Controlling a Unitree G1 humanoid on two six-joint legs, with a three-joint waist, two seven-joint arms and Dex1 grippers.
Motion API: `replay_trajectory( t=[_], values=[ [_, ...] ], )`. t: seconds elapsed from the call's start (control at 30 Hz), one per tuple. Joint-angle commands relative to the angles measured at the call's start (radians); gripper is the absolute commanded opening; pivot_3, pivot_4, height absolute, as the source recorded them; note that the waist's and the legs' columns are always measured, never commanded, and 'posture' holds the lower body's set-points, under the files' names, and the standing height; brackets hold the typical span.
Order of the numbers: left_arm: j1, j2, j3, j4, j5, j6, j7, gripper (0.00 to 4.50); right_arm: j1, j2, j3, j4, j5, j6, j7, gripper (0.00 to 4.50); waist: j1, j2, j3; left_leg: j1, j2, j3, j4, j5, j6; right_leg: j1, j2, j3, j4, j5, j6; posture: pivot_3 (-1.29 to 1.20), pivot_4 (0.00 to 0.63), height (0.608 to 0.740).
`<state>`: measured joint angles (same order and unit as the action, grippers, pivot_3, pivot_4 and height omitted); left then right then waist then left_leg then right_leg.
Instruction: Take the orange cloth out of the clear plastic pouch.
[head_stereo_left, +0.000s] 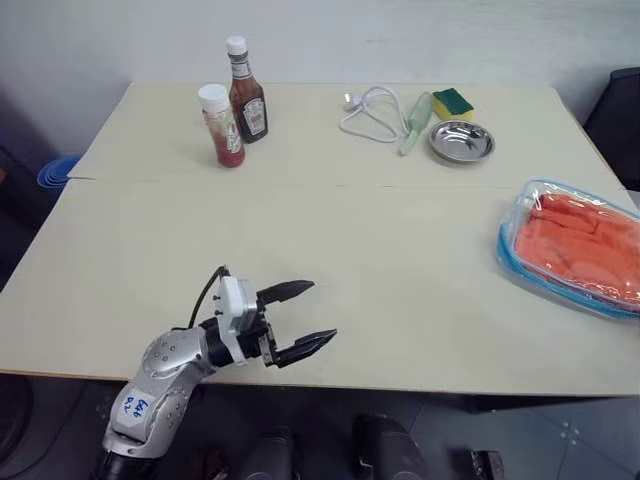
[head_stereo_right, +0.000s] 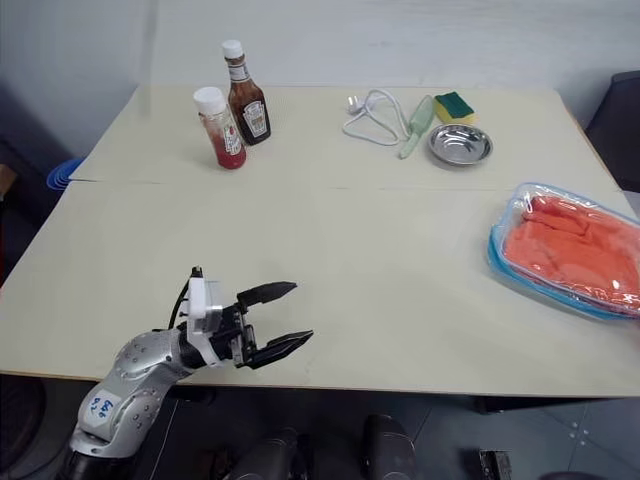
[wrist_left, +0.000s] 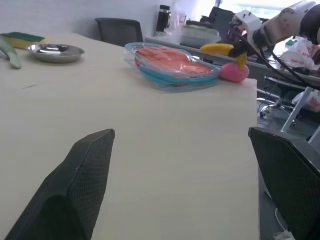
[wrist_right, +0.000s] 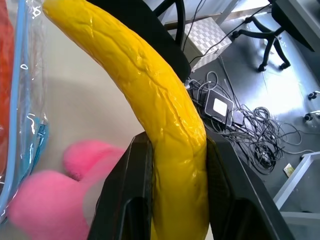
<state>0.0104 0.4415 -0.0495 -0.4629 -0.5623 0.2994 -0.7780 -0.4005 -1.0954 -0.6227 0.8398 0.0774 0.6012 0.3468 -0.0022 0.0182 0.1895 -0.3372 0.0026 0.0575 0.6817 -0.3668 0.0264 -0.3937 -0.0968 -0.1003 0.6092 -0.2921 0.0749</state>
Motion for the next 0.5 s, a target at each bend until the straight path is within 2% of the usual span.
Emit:
replay_trajectory(
  t=[0.03,0.17,0.37,0.5],
  values=[
    [0.012,0.009,0.011,-0.055,-0.017,0.01,0.008,4.5,-0.037,-0.034,0.089,0.073,0.019,0.131,0.136,0.97,0.0,-0.001,0.0,0.0,0.0,0.0,0.0,0.0,0.0,0.0,0.0,0.0,0.0,0.0,0.0,0.0,0.15,0.74],
    [0.003,0.015,0.01,-0.059,-0.019,0.02,0.007,4.5,-0.111,-0.051,0.2,0.087,0.062,0.32,0.35,0.97,-0.007,-0.006,-0.001,0.0,0.001,0.0,0.0,0.0,0.0,0.001,0.001,0.0,0.0,0.0,0.0,0.0,0.15,0.74],
    [-0.025,0.01,0.02,-0.039,-0.013,0.016,0.008,4.5,-0.138,-0.1,0.245,0.02,0.138,0.479,0.528,0.97,-0.016,-0.011,-0.002,0.001,0.004,-0.001,0.0,-0.001,-0.002,0.001,0.002,-0.001,-0.001,0.0,-0.001,0.0,0.15,0.74],
    [-0.032,0.001,0.018,-0.029,-0.004,0.007,0.012,4.5,-0.116,-0.15,0.191,0.014,0.158,0.473,0.517,2.26,-0.007,-0.008,-0.001,0.0,0.003,-0.002,0.0,-0.001,-0.001,0.001,0.001,-0.001,-0.001,0.0,-0.001,0.0,0.15,0.74]
  ],
)
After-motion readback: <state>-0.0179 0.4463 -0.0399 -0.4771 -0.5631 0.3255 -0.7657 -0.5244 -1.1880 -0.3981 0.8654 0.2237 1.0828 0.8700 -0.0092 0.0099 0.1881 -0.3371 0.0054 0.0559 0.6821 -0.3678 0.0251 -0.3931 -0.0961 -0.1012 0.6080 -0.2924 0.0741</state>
